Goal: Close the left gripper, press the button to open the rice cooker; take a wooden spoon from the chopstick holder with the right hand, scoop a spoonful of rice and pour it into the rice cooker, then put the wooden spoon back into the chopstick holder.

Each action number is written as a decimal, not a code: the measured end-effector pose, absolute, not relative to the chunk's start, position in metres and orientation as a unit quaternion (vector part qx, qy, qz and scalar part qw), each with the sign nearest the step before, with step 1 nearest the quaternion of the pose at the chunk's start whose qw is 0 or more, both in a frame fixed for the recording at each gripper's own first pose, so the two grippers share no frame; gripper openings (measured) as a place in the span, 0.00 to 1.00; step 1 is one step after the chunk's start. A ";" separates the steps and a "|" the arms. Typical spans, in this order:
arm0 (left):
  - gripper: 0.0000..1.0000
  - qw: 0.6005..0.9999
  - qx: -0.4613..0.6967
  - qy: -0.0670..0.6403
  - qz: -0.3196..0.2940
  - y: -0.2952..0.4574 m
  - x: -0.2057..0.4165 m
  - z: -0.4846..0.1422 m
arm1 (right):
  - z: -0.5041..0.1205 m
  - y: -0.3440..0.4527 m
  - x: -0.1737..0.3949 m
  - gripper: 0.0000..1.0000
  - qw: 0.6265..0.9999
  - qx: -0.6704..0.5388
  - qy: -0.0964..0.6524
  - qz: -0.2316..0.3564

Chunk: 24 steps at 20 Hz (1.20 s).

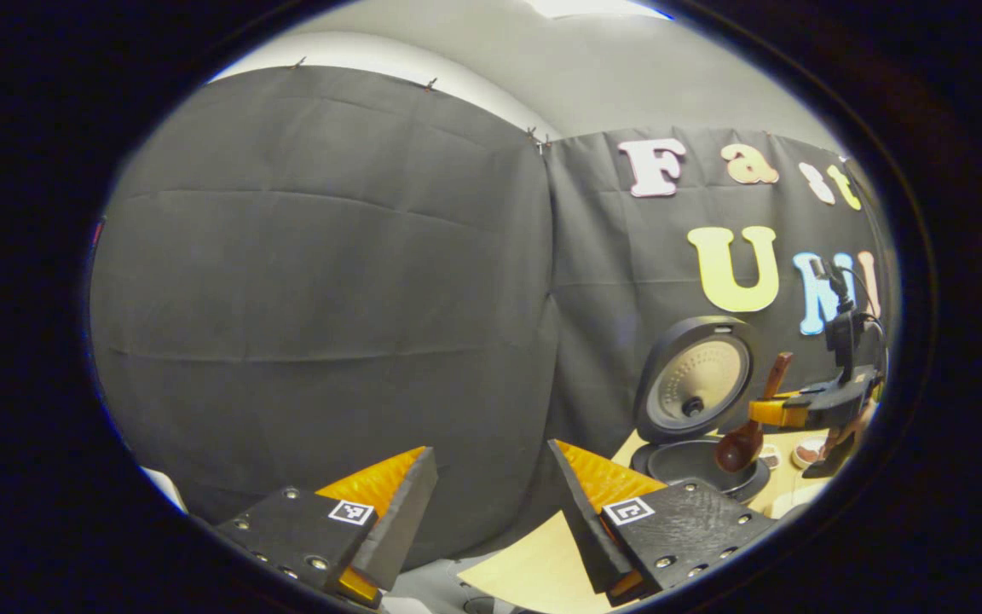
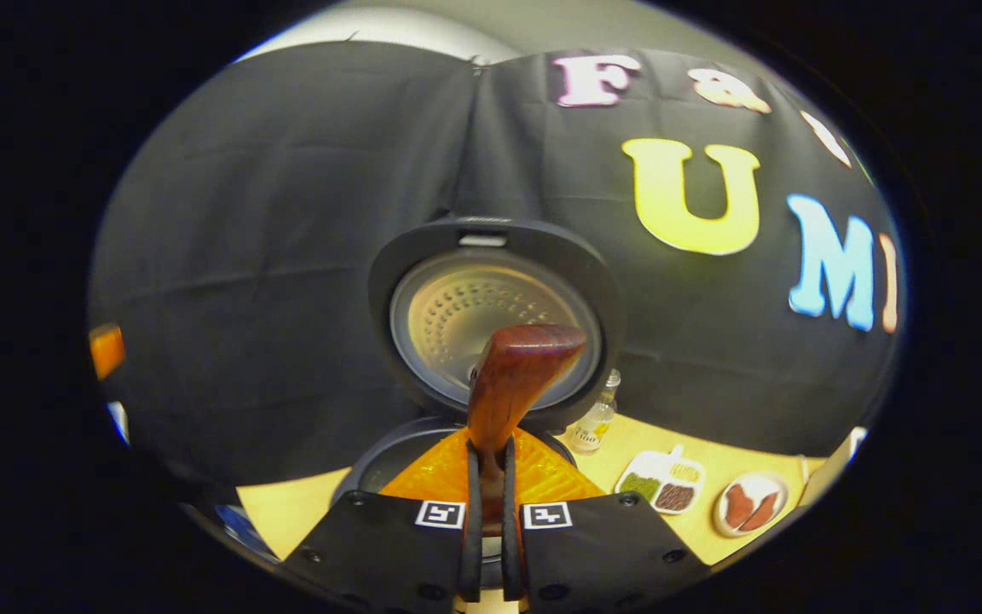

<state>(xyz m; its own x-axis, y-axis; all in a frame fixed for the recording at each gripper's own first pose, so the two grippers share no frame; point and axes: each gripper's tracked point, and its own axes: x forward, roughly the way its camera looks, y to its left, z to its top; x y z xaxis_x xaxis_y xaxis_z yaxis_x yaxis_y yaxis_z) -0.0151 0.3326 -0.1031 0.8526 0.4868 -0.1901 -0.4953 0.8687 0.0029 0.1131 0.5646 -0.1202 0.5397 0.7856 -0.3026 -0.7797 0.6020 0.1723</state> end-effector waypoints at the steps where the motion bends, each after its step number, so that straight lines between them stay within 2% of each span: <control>1: 0.81 0.964 -0.023 0.091 0.248 0.327 -0.008 -0.102 | -0.116 0.558 0.116 0.11 0.877 0.037 0.187 0.440; 4: 0.80 0.970 -0.019 0.086 0.225 0.311 0.007 -0.096 | -0.102 0.528 0.124 0.11 0.878 0.110 0.212 0.415; 8: 0.80 0.978 -0.023 0.075 0.194 0.289 0.028 -0.087 | -0.087 0.476 0.145 0.11 0.890 0.159 0.208 0.374; 10: 0.80 0.981 -0.025 0.070 0.178 0.275 0.039 -0.082 | -0.084 0.448 0.154 0.07 0.900 0.163 0.201 0.352; 11: 0.80 0.983 -0.026 0.068 0.170 0.268 0.043 -0.079 | -0.081 0.430 0.156 0.11 0.904 0.162 0.199 0.341; 14: 0.80 0.987 -0.026 0.062 0.145 0.243 0.054 -0.072 | -0.085 0.382 0.164 0.11 0.918 0.164 0.196 0.303; 15: 0.80 0.988 -0.027 0.061 0.137 0.235 0.059 -0.071 | -0.088 0.367 0.166 0.07 0.921 0.168 0.198 0.290; 16: 0.80 0.989 -0.028 0.061 0.129 0.225 0.061 -0.070 | -0.091 0.352 0.167 0.11 0.924 0.173 0.199 0.278; 17: 0.81 0.990 -0.030 0.061 0.122 0.217 0.064 -0.069 | -0.093 0.337 0.169 0.07 0.926 0.177 0.200 0.267; 18: 0.81 0.991 -0.031 0.060 0.115 0.209 0.067 -0.068 | -0.094 0.323 0.170 0.11 0.929 0.179 0.201 0.254; 24: 0.80 0.995 -0.036 0.056 0.076 0.158 0.080 -0.059 | -0.107 0.232 0.168 0.11 0.944 0.177 0.207 0.184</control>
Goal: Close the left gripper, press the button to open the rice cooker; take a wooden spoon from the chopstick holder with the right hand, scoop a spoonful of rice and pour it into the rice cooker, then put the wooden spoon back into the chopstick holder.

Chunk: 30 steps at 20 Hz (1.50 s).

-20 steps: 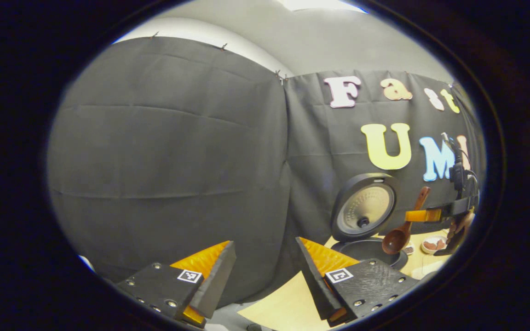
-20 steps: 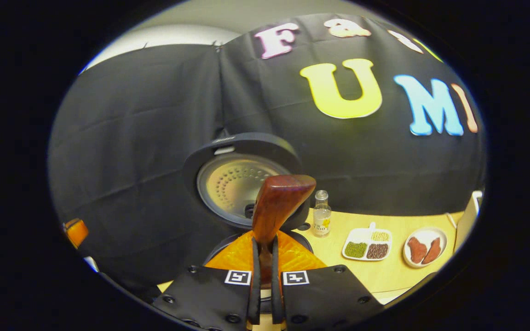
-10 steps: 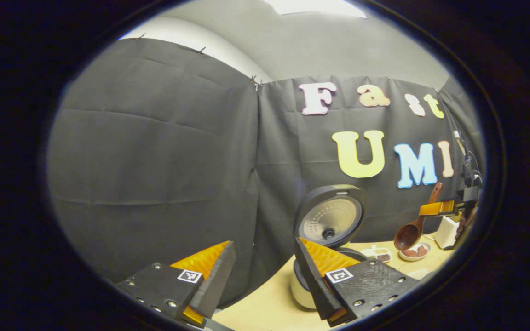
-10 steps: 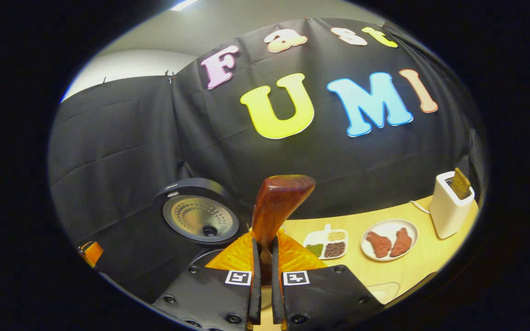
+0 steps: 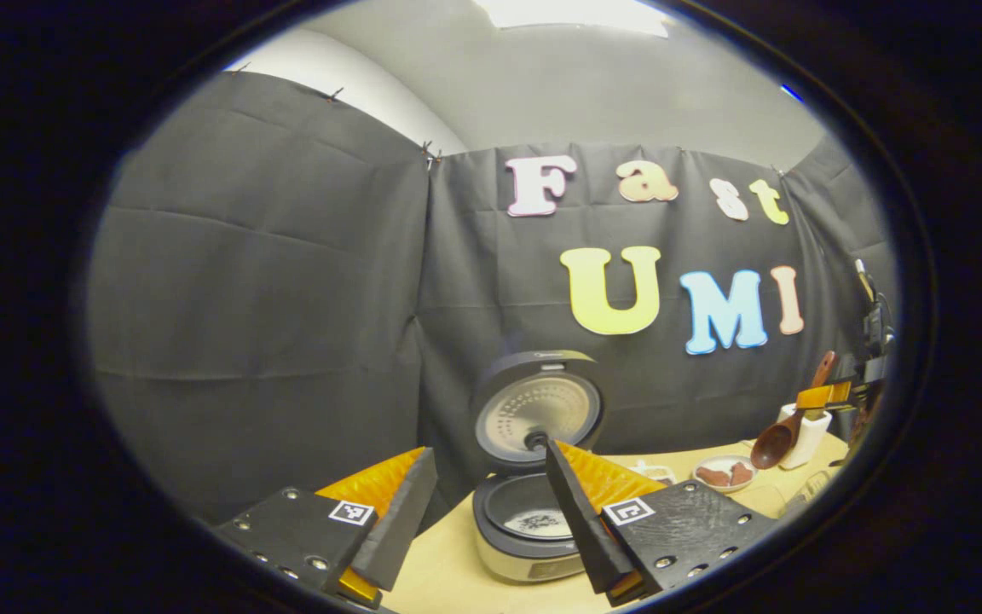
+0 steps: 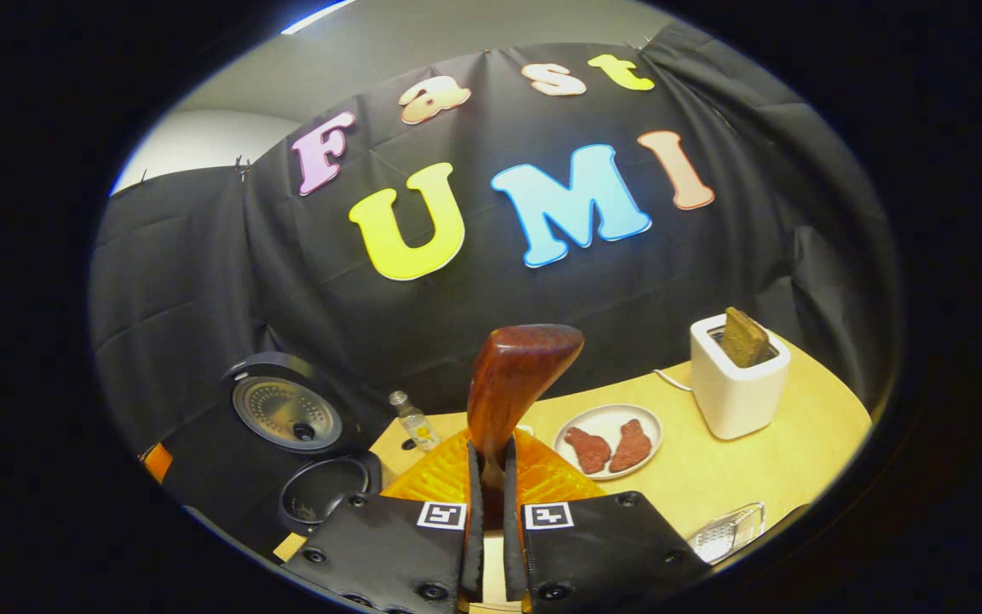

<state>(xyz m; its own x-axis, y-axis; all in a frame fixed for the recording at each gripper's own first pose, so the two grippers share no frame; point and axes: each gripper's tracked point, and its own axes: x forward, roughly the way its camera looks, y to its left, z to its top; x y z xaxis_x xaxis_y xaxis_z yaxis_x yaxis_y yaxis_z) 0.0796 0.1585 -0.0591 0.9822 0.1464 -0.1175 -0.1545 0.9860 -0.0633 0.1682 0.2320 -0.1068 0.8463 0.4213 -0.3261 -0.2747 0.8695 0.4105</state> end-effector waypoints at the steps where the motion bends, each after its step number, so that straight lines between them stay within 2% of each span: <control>1: 0.80 0.995 -0.036 0.055 0.069 0.150 0.082 -0.057 | -0.108 0.217 0.167 0.11 0.946 0.176 0.209 0.174; 2: 0.80 0.996 -0.035 0.054 0.063 0.142 0.085 -0.056 | -0.111 0.203 0.165 0.11 0.948 0.175 0.211 0.164; 3: 0.80 0.996 -0.035 0.053 0.056 0.132 0.087 -0.054 | -0.114 0.189 0.164 0.15 0.949 0.176 0.212 0.154; 4: 0.80 0.997 -0.036 0.052 0.049 0.122 0.087 -0.051 | -0.117 0.176 0.165 0.11 0.950 0.176 0.213 0.146; 16: 0.81 0.998 -0.032 0.048 0.005 0.057 0.086 -0.038 | -0.172 0.070 0.135 0.11 0.955 0.132 0.254 0.078; 30: 0.80 0.999 -0.010 0.049 0.001 0.030 0.069 -0.028 | -0.266 0.038 0.110 0.11 0.932 0.137 0.329 0.065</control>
<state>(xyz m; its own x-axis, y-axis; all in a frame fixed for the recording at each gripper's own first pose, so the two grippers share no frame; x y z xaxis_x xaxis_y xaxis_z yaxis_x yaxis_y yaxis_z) 0.0687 0.0301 -0.0276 0.9951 0.0014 -0.0987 -0.0034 0.9998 -0.0203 0.1096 0.0382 -0.2660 0.7757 0.2104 -0.5950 -0.0304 0.9542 0.2977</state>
